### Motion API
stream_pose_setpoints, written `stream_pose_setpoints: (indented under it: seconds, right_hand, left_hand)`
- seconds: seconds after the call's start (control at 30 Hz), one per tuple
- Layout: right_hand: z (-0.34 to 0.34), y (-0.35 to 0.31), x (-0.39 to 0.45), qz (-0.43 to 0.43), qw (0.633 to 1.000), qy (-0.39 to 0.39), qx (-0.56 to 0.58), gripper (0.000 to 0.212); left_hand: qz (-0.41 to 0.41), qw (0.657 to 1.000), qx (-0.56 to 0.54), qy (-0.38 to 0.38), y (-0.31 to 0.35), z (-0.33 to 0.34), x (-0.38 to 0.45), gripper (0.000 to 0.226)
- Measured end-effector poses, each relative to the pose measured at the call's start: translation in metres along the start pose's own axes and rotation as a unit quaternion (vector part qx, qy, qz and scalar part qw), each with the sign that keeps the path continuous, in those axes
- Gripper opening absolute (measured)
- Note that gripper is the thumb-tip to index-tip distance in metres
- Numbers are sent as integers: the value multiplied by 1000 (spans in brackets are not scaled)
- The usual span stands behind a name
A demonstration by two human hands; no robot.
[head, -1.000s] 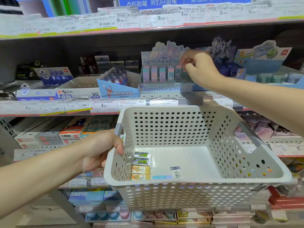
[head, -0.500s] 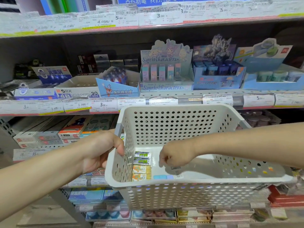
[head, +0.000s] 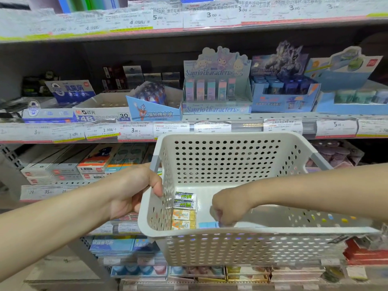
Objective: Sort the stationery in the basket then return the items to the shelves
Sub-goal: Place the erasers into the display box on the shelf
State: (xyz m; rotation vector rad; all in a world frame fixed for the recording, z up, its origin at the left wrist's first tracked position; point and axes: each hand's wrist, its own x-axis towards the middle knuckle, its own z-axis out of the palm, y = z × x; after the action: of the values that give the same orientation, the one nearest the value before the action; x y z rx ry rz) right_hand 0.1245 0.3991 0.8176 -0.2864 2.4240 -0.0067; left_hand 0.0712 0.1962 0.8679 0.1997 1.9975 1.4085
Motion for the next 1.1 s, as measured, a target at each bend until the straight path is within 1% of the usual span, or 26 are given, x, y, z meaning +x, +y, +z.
stream_pose_setpoints:
  seconds: [0.07,0.1,0.2,0.23,0.3,0.37,0.5,0.57,0.67,0.73,0.8,0.87,0.9,0.97,1.03,1.07,1.1]
  right_hand:
    - [2,4,0,-3,999,30,42,10]
    - [2,5,-1,-1,997,42,71,9]
    - [3,9,2,-10,976,38,214,24]
    - [3,8,1,-11,970,29,240,26]
    - [1,9,-1,-12,965,21,262,28]
    - [-6,12,-8,-13,960,30,278,27]
    - [-33,24,-31,-21,943,99,317,22]
    - [-49,32,-46,-32,927,133,348,18]
    - [-72,46,-71,-59,887,186,420,11]
    - [-87,55,-84,-65,864,246,435,7]
    - [-101,64,-93,-50,850,325,412,7]
    - [-114,73,-97,-29,828,410,381,11]
    - [-119,79,-97,-13,813,456,361,15]
    - [-130,90,-93,12,770,536,347,25]
    - [-141,101,-85,16,720,574,391,29]
    - [-147,106,-80,20,703,584,405,30]
    - [-153,111,-74,34,697,593,402,29]
  left_hand:
    - [-2,1000,4,-2,0,0,0,65]
    - [-3,1000,5,-2,0,0,0,65]
    - [-1,1000,6,-4,0,2,-1,58]
    - [1,1000,4,-5,0,2,-1,56]
    - [8,1000,-1,-6,1,2,-2,52]
    - [13,1000,-6,-8,2,2,-3,54]
    - [12,1000,-11,-7,3,3,-3,60]
    - [3,1000,-17,-6,3,2,-3,69]
    - [-6,1000,-12,-2,2,3,-2,85]
    - [-2,1000,-10,-3,3,3,-3,80]
    - [3,1000,-10,-2,4,4,-5,73]
    - [4,1000,-9,0,5,5,-7,72]
    - [3,1000,-7,0,5,6,-8,72]
    - [1,1000,0,-1,6,6,-9,74]
    - [1,1000,3,-1,6,6,-9,73]
    - [2,1000,4,1,6,6,-8,73]
    - [2,1000,4,1,6,5,-7,72]
